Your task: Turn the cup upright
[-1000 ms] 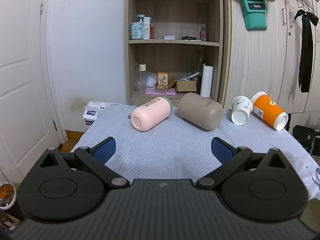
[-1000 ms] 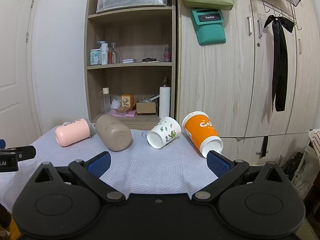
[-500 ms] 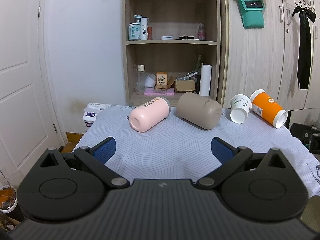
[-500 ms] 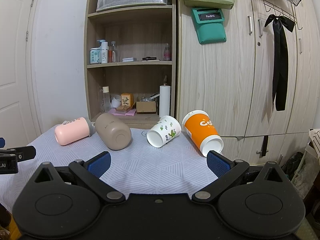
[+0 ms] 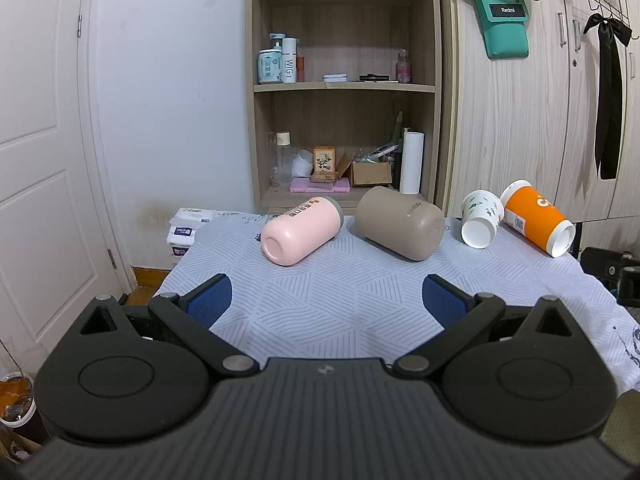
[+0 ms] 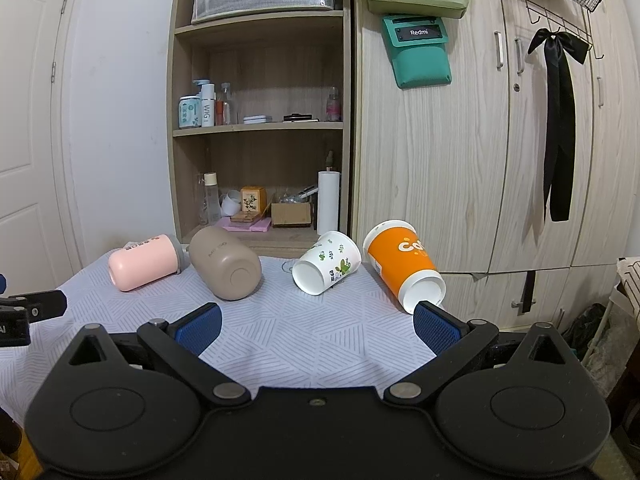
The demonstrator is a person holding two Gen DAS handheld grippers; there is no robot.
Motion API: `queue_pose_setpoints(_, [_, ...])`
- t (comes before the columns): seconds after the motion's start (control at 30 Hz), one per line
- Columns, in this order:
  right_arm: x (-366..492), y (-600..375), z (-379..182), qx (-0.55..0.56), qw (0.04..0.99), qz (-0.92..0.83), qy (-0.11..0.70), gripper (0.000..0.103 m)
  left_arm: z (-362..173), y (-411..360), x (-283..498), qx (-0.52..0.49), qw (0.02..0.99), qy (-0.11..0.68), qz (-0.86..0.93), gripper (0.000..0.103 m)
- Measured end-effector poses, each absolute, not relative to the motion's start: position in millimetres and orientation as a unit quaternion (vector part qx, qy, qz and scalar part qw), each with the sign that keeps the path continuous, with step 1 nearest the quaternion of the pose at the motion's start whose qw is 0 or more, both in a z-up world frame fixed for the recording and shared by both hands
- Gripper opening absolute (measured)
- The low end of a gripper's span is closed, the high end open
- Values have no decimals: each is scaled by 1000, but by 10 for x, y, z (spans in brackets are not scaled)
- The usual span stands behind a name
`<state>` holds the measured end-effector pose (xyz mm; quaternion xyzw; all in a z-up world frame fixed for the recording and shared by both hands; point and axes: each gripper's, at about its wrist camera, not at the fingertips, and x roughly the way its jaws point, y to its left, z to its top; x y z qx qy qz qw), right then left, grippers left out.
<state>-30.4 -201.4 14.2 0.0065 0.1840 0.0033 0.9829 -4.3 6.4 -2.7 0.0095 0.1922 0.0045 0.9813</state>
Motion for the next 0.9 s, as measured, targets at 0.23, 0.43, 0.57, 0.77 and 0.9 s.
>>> queue_pose_setpoints(0.23, [-303,-1995,150,6,983,3,185,103,-29,70,-43,9,981,192,4,103])
queue_pose_setpoints(0.43, [-303,-1997,149,6,983,3,185,103,-25,68,-44,9,981,191,4,103])
queue_pose_setpoints(0.57, [-305,-1992,149,6,983,3,185,103,-23,66,-44,10,981,192,4,103])
queue_pose_setpoints(0.77, [-307,-1993,150,5,982,3,186,103,-27,64,-46,10,981,192,5,103])
queue_pose_setpoints(0.9, [-316,-1997,140,5,982,3,187,103,-28,68,-45,10,981,191,4,103])
